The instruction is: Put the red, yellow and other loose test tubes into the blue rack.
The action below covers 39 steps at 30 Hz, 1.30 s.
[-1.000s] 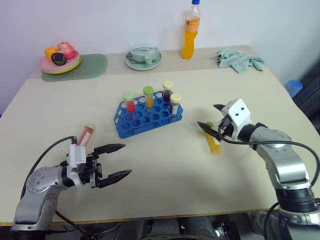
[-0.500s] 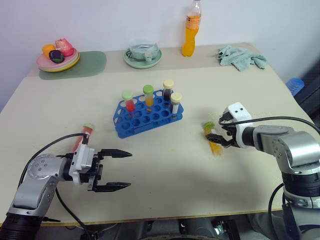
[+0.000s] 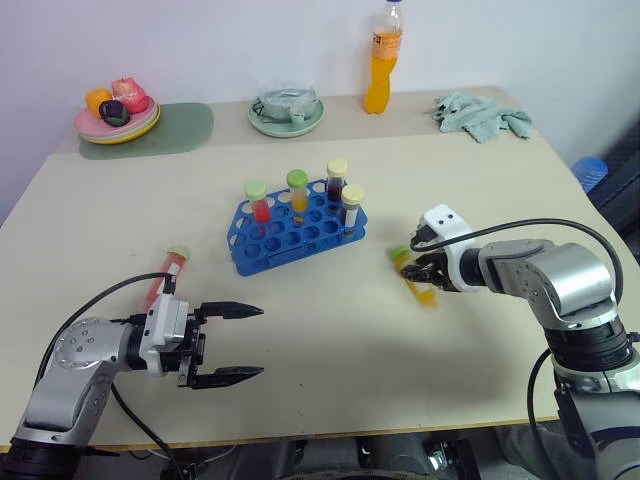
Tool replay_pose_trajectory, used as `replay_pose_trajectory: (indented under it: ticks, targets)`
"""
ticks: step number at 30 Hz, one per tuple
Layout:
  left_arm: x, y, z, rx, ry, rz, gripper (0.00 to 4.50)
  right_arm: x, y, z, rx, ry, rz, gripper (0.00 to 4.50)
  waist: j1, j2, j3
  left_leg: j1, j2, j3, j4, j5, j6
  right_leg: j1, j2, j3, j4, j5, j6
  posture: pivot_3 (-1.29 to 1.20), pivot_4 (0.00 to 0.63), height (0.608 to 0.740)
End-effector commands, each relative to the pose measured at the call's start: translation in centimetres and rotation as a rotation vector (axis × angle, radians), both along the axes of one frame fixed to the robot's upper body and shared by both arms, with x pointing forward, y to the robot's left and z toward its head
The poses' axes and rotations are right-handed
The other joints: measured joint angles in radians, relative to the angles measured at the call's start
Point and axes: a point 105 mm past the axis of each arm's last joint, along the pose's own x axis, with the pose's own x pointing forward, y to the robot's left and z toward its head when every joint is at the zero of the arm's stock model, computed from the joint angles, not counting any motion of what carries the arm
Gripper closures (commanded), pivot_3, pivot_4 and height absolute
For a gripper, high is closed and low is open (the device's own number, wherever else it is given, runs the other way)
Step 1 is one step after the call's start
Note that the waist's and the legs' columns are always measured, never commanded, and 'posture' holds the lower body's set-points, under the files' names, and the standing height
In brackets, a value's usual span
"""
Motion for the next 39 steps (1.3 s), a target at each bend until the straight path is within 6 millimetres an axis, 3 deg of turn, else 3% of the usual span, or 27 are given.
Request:
replay_pose_trajectory:
  ticks: [1,6,10,16,20,28,39]
  targets:
    - [0.0,0.1,1.0,-0.015,-0.040,0.012,0.41,0.0,-0.3,0.4,-0.035,-0.026,0.034,3.72,0.002,0.000,0.000,0.000,0.000,0.000,0.000,0.000,0.000,0.000,0.000,0.000,0.000,0.000,0.000,0.00,0.150,0.740]
    - [0.0,0.2,1.0,-0.015,-0.040,0.024,0.41,0.0,-0.4,0.5,-0.054,-0.050,0.071,3.72,0.000,0.000,0.000,0.000,0.000,0.000,0.000,0.000,0.000,0.000,0.000,0.000,0.000,0.000,0.000,0.00,0.150,0.740]
    - [0.1,0.2,1.0,-0.024,-0.041,0.035,0.41,-0.5,0.9,1.4,-0.002,-0.120,0.177,3.72,0.001,0.000,0.000,0.000,0.000,0.000,0.000,0.000,0.000,0.000,0.000,0.000,0.000,0.000,0.000,0.00,0.150,0.740]
    - [0.6,0.6,0.9,-0.050,-0.039,0.082,0.41,-3.3,5.7,5.8,0.410,-0.337,0.505,3.72,-0.005,0.000,0.000,0.000,0.000,0.000,0.000,0.000,0.000,0.000,0.000,0.000,0.000,0.002,0.003,0.00,0.150,0.740]
    - [1.2,1.0,1.1,-0.100,-0.040,0.147,0.41,-4.1,7.3,7.9,0.645,-0.449,0.630,3.72,0.001,-0.001,0.000,0.000,0.001,0.000,0.000,0.000,0.000,0.001,0.001,-0.001,0.001,0.002,0.003,0.00,0.150,0.740]
    - [3.0,2.2,2.1,-0.267,-0.064,0.324,0.41,-2.0,11.0,10.2,0.865,-0.797,0.627,3.72,-0.002,-0.001,0.000,0.001,0.001,0.000,0.001,0.001,-0.001,0.000,0.001,-0.001,0.002,0.003,0.004,0.00,0.150,0.740]
    - [3.8,4.8,2.8,-0.371,-0.115,0.534,0.41,2.0,15.7,8.6,0.944,-1.029,0.484,3.72,-0.005,-0.001,0.000,0.007,0.001,0.000,-0.002,0.002,-0.004,0.000,0.003,0.000,0.005,0.006,0.004,0.00,0.150,0.740]
